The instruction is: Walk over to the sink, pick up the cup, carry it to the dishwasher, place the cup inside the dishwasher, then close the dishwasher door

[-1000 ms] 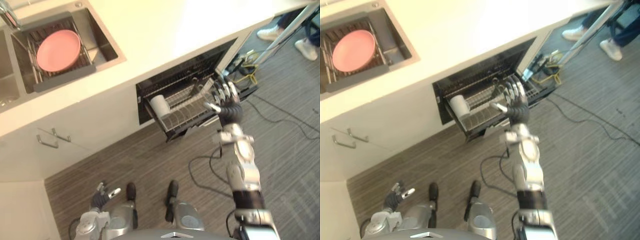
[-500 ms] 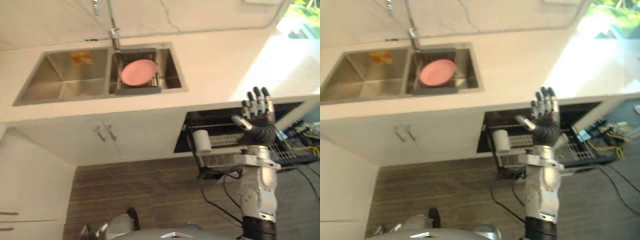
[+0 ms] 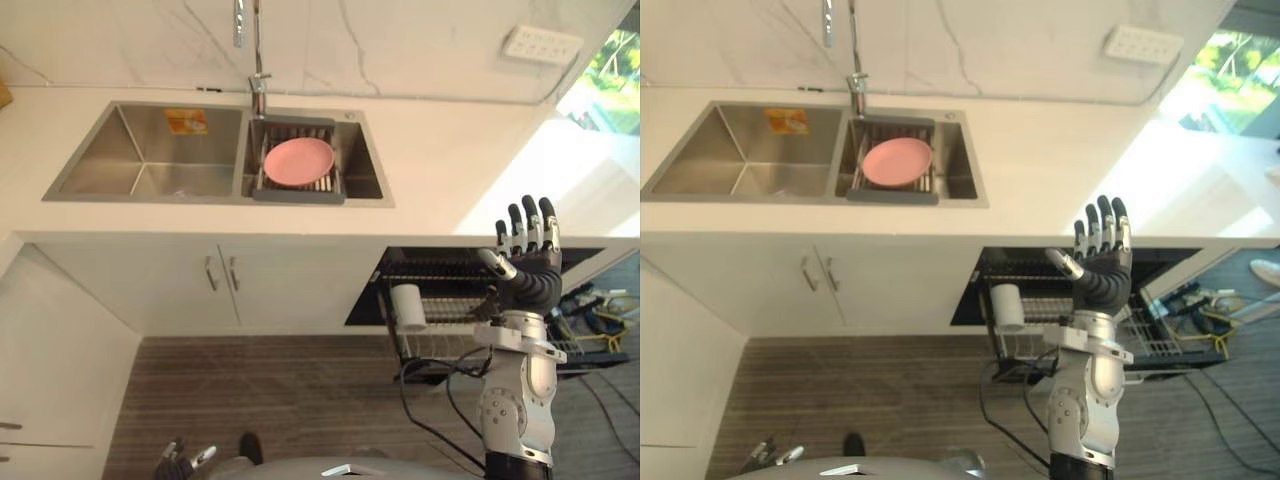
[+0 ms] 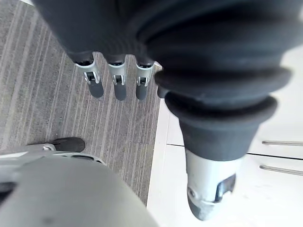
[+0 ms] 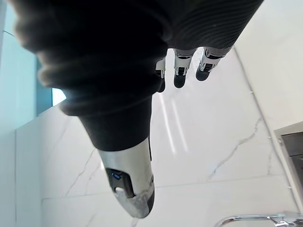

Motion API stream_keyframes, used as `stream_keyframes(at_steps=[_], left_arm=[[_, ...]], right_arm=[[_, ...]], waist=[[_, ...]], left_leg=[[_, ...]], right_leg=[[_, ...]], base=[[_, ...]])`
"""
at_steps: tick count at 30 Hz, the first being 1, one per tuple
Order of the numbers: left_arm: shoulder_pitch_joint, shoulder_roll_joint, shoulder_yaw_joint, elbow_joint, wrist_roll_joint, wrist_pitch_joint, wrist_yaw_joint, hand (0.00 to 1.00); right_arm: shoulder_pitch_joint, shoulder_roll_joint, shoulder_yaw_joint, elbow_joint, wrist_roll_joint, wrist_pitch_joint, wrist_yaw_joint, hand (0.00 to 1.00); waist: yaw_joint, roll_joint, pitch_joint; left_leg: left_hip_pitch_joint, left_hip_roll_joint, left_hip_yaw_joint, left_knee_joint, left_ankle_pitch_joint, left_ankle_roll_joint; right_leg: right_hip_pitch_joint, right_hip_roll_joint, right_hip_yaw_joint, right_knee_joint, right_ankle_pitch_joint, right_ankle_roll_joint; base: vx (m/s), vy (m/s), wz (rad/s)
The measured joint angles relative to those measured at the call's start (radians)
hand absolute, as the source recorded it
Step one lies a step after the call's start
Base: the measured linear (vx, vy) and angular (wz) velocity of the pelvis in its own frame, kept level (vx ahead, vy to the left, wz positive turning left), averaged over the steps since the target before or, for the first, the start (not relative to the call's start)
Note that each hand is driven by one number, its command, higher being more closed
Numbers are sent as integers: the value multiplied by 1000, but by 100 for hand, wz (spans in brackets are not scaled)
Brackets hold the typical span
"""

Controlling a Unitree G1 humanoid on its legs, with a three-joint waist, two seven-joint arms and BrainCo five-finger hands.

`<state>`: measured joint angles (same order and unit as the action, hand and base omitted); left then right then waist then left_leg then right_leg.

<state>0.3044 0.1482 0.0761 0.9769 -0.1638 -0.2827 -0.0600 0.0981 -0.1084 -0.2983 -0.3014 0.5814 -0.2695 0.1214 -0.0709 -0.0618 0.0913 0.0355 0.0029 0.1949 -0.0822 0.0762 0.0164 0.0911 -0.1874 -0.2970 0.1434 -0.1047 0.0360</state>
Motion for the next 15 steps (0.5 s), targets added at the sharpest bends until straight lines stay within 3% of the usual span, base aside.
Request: stream_keyframes(at_steps=[1,3,4,10,15], left_arm=[[-5,0,0,0,1,0,-6,0],[-9,-4,0,0,2,0,-12,0],[-3,-7,-2,16,41,2,-39,0],[-1,-7,-1,16,38,6,-40,0],[1,-10,13,17,-32,53,-56,0]], right_arm=[[-9,-1,0,0,0,-6,0,0],[-10,-2,0,-5,1,-12,1,0],[17,-2,46,-44,3,-10,32,0],[19,-2,62,-44,3,-10,33,0],[48,1,88,-45,8,-10,47,0]], waist=[[2,-8,-6],[-2,9,2],[-13,13,-23],[-13,12,-24],[-12,8,-29]], left_leg=[[1,3,5,0,2,-3],[3,8,9,-6,5,-8],[-9,41,48,-7,39,-28],[-9,42,47,-7,42,-27],[-23,40,38,-7,44,-28]], right_leg=[[3,5,13,-13,2,4],[12,11,19,-33,6,10],[-7,45,88,-78,23,55],[-9,45,89,-72,25,53],[-20,45,89,-68,26,51]], base=[[-7,-37,-10],[-47,-39,-8],[-48,-17,-3],[-17,10,0],[-12,23,5]])
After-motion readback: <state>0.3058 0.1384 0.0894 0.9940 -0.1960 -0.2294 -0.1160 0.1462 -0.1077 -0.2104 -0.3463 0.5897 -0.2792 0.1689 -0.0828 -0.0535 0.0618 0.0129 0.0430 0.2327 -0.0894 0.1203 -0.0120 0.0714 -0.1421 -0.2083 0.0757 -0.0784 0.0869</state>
